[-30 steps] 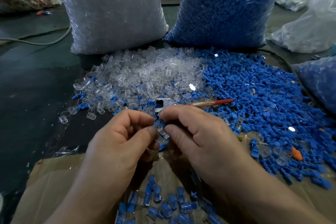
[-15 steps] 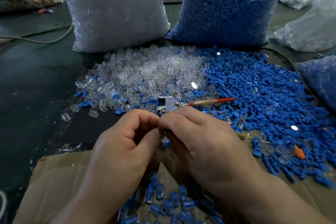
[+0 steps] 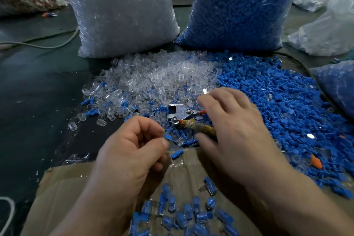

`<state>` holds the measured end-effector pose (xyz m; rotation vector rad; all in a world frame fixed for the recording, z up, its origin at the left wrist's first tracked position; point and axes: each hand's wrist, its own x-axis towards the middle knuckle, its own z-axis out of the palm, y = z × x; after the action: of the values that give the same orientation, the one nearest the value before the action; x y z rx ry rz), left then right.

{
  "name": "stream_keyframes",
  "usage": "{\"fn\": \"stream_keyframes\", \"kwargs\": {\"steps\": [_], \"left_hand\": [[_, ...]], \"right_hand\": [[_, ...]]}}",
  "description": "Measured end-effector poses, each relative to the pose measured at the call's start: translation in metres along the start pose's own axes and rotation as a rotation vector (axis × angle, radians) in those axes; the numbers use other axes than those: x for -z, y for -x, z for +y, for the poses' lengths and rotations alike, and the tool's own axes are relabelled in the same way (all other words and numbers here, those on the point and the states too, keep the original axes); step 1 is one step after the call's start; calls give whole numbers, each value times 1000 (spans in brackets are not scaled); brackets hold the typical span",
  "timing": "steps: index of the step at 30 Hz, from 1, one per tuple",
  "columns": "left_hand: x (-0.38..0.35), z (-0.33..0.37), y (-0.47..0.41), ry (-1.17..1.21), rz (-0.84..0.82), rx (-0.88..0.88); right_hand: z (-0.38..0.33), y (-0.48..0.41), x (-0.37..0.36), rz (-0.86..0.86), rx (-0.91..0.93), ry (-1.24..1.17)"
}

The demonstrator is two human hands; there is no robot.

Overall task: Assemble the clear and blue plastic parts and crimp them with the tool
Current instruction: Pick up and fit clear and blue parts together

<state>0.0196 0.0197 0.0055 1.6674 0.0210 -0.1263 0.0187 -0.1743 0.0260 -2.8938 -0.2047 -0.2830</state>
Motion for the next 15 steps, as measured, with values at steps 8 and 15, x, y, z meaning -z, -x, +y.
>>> {"fn": "stream_keyframes", "kwargs": {"steps": [8, 15], "left_hand": [[0, 9, 0, 119, 2, 38], [0, 8, -1, 114, 9, 13]], "right_hand": [[21, -7, 1, -235, -80, 163], [25, -12, 1, -236, -49, 164]]}}
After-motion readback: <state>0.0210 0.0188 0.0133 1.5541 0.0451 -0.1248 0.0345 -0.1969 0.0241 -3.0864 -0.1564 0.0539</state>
